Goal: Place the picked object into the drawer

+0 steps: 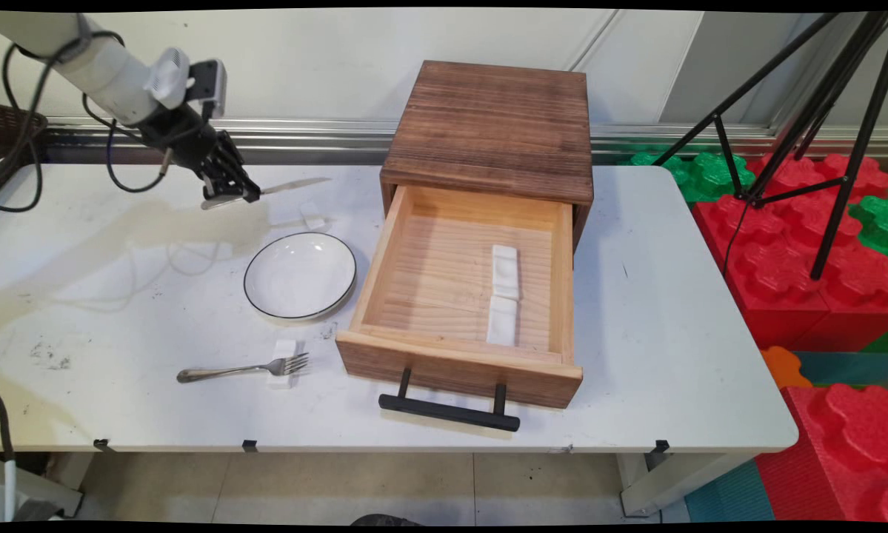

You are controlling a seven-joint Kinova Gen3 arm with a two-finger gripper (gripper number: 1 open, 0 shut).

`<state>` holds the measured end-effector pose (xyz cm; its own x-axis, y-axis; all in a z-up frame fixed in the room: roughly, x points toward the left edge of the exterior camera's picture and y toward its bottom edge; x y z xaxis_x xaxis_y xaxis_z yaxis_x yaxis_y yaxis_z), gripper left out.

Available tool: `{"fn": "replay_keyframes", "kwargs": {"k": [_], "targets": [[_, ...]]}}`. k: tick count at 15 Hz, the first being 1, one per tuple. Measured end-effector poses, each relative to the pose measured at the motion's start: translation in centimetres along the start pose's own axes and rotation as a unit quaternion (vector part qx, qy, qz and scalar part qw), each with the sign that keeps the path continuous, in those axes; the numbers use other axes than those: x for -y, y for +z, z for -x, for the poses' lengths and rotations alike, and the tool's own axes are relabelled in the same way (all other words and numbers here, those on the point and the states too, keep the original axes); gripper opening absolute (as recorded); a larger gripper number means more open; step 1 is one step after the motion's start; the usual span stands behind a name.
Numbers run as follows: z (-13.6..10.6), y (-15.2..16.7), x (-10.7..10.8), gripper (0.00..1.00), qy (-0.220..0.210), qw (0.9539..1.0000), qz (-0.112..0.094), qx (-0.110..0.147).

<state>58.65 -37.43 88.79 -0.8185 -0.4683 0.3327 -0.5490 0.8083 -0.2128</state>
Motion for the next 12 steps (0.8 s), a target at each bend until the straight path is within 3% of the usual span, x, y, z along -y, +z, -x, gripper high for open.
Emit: {"fn": "replay_keyframes", "kwargs": {"k": [6, 12], "targets": [[-2.7, -4.3, -1.8, 0.0, 0.005, 0.9994, 0.009, -0.034], [-7.4, -6.7, -3.8, 0.0, 0.014, 0.9964, 0.023, -0.08]]}}
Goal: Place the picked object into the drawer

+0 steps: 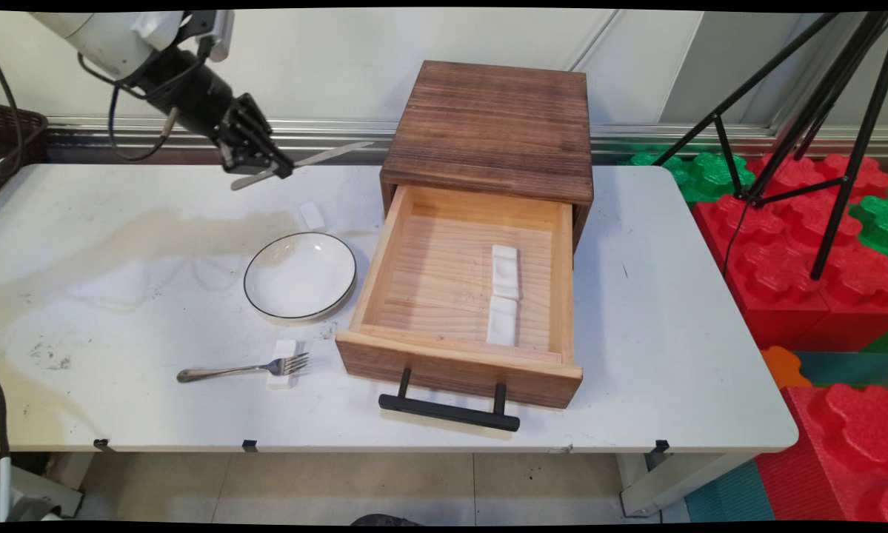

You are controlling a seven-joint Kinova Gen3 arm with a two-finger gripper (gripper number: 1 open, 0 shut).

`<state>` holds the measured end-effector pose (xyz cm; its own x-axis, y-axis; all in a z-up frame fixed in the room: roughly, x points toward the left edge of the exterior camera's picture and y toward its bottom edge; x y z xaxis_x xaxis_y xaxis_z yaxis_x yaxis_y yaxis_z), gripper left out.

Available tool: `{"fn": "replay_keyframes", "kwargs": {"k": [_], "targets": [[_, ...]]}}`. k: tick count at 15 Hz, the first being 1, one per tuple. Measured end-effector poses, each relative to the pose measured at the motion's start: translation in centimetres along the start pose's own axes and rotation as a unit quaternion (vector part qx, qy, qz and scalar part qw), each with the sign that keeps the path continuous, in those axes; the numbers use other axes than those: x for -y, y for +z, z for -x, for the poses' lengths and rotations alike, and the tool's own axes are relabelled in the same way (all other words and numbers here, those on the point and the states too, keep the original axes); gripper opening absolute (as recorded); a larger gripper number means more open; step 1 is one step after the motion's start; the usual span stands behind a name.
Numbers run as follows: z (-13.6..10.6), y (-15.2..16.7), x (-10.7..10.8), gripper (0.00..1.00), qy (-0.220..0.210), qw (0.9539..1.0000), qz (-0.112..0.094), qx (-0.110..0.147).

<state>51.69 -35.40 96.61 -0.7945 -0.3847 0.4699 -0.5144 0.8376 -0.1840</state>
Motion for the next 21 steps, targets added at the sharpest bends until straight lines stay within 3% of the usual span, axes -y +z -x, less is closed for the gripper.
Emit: {"fn": "replay_keyframes", "kwargs": {"k": [7, 17, 21], "targets": [[-5.9, 1.9, -1.6, 0.0, 0.005, 0.9993, 0.006, -0.038], [-12.0, 8.8, -4.5, 0.0, 0.005, 0.9983, 0.023, -0.054], [-13.5, 11.2, -5.6, 0.0, 0.006, 0.9981, 0.032, -0.053]]}}
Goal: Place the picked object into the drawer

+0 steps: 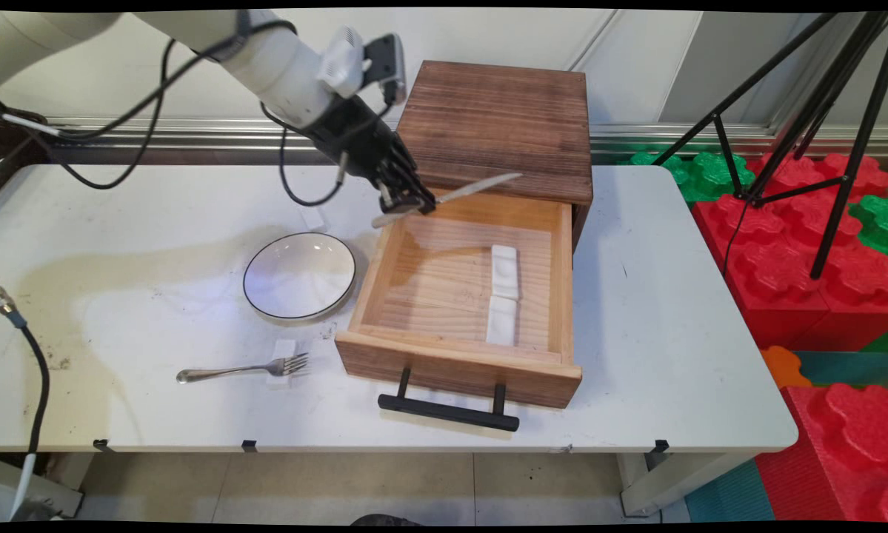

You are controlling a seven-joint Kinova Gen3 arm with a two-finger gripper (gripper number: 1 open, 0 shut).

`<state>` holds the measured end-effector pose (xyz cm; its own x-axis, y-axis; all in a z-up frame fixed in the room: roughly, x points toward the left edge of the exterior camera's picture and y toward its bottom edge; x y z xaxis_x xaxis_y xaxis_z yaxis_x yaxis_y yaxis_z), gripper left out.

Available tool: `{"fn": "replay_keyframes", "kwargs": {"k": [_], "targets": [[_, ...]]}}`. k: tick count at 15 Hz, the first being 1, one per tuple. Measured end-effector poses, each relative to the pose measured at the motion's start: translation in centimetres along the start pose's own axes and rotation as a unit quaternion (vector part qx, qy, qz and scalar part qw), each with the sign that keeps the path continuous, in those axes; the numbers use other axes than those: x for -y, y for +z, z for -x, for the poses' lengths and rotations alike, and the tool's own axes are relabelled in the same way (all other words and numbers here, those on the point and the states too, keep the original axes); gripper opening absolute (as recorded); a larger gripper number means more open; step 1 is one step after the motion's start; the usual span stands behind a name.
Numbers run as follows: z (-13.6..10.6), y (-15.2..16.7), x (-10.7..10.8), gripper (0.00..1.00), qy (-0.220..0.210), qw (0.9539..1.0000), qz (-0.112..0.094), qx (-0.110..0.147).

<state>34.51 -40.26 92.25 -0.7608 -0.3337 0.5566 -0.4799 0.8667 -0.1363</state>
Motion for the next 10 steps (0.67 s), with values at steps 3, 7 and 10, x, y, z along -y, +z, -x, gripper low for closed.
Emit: {"fn": "replay_keyframes", "kwargs": {"k": [3, 7, 10], "targets": [[-0.6, 2.5, -0.4, 0.0, -0.001, 1.0, 0.007, 0.004], [-0.9, 5.8, -0.7, 0.0, -0.002, 0.9999, 0.012, 0.011], [-0.9, 8.1, -0.9, 0.0, 0.001, 0.9998, 0.015, 0.015]]}}
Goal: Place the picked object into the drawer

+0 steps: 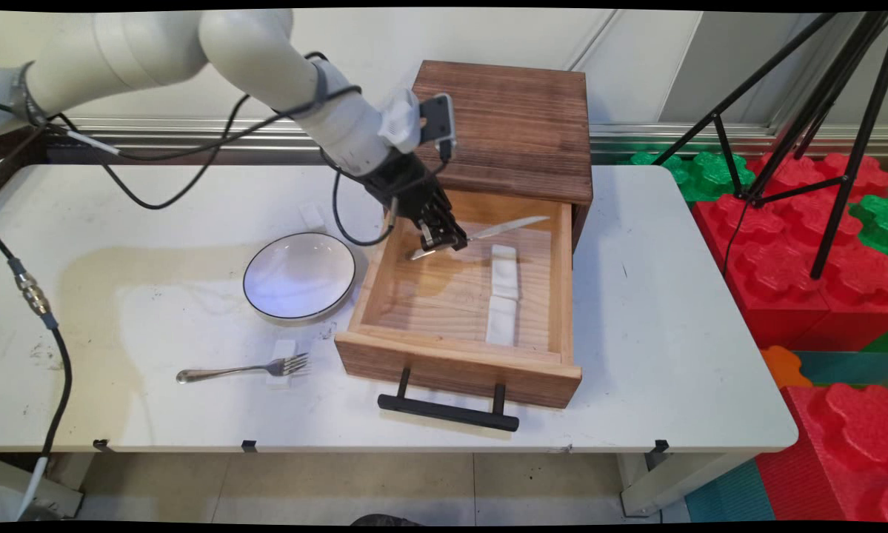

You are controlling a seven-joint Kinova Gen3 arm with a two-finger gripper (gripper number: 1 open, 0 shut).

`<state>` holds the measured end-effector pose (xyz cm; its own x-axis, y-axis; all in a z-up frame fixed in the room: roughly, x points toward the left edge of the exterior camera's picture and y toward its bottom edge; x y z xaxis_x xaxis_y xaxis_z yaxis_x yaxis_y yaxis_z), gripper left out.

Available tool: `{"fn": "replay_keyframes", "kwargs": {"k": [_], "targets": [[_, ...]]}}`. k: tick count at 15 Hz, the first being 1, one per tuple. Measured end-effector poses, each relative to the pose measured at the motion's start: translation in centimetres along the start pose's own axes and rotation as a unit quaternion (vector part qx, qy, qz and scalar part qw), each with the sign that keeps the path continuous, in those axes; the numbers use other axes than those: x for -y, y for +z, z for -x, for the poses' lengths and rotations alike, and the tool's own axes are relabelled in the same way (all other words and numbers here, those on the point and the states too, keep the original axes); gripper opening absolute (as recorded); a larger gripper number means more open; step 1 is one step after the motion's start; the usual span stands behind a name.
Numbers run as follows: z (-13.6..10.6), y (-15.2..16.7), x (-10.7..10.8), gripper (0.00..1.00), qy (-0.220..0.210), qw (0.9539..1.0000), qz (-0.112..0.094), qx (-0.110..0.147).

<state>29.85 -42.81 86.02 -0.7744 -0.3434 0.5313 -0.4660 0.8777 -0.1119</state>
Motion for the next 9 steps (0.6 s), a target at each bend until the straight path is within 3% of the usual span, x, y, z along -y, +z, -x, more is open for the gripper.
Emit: {"fn": "replay_keyframes", "kwargs": {"k": [9], "targets": [[1.0, 4.1, -0.5, 0.0, 0.013, 0.9997, 0.01, 0.017]]}}
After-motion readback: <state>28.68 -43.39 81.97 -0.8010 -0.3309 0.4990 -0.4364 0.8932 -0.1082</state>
